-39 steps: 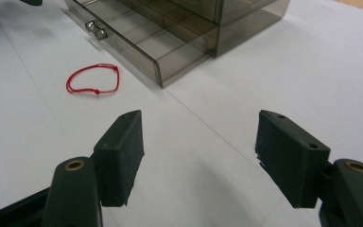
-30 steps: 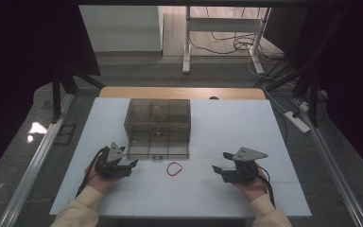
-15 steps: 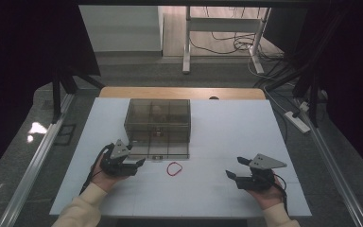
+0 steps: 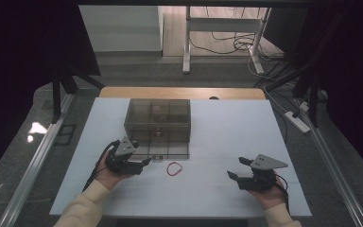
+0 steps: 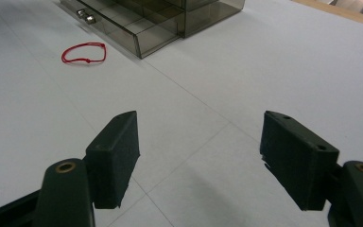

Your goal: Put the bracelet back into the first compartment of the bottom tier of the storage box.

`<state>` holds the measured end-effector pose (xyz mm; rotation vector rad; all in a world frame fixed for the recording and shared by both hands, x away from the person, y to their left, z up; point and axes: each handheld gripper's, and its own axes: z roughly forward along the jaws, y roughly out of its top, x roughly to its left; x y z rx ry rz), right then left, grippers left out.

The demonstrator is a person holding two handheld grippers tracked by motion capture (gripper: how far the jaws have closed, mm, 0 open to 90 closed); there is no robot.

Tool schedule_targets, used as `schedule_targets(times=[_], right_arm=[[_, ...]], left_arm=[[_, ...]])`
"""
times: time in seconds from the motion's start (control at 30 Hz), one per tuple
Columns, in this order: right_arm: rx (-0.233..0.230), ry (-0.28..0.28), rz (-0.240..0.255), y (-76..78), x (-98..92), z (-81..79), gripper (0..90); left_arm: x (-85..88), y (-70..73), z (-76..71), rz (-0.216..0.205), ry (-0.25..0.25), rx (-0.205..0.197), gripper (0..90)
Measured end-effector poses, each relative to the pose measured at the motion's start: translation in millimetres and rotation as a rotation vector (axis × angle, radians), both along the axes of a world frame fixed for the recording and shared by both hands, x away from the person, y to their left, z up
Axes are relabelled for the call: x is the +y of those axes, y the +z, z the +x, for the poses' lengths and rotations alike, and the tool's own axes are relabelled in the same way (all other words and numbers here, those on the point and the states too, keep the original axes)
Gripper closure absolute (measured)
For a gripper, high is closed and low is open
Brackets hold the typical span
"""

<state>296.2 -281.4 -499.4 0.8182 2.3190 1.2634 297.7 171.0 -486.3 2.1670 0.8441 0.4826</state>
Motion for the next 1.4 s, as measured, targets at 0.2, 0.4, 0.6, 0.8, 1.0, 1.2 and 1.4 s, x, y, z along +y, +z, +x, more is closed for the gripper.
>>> schedule_targets(times=[0.2, 0.4, 0.6, 0.8, 1.0, 1.2, 1.4], right_arm=[[0.006, -0.007, -0.016, -2.4, 0.1, 1.9, 28.2], [0.015, 0.0, -0.013, -3.4, 0.1, 3.1, 28.2], [0.021, 0.001, -0.008, -3.8, -1.0, 4.5, 28.2], [0.024, -0.003, -0.01, -4.7, -1.7, 5.9, 28.1], [0.025, -0.007, -0.01, -4.6, -2.7, 6.4, 28.0], [0.03, -0.008, -0.013, -5.7, -2.6, 7.0, 27.9], [0.027, -0.011, -0.015, -5.3, -3.1, 6.7, 27.9]], left_arm=[[-12.0, 2.3, 1.0, 0.019, -0.05, 0.014, 27.5], [-32.3, 7.9, 7.9, 0.032, -0.102, 0.026, 27.5], [-50.9, 11.7, 11.9, 0.054, -0.159, 0.04, 27.7], [-67.7, 14.3, 18.6, 0.075, -0.203, 0.056, 28.0], [-85.8, 15.2, 28.7, 0.093, -0.228, 0.084, 28.0], [-99.0, 13.1, 31.7, 0.121, -0.262, 0.1, 27.9], [-99.3, 10.8, 30.5, 0.145, -0.264, 0.111, 27.5]])
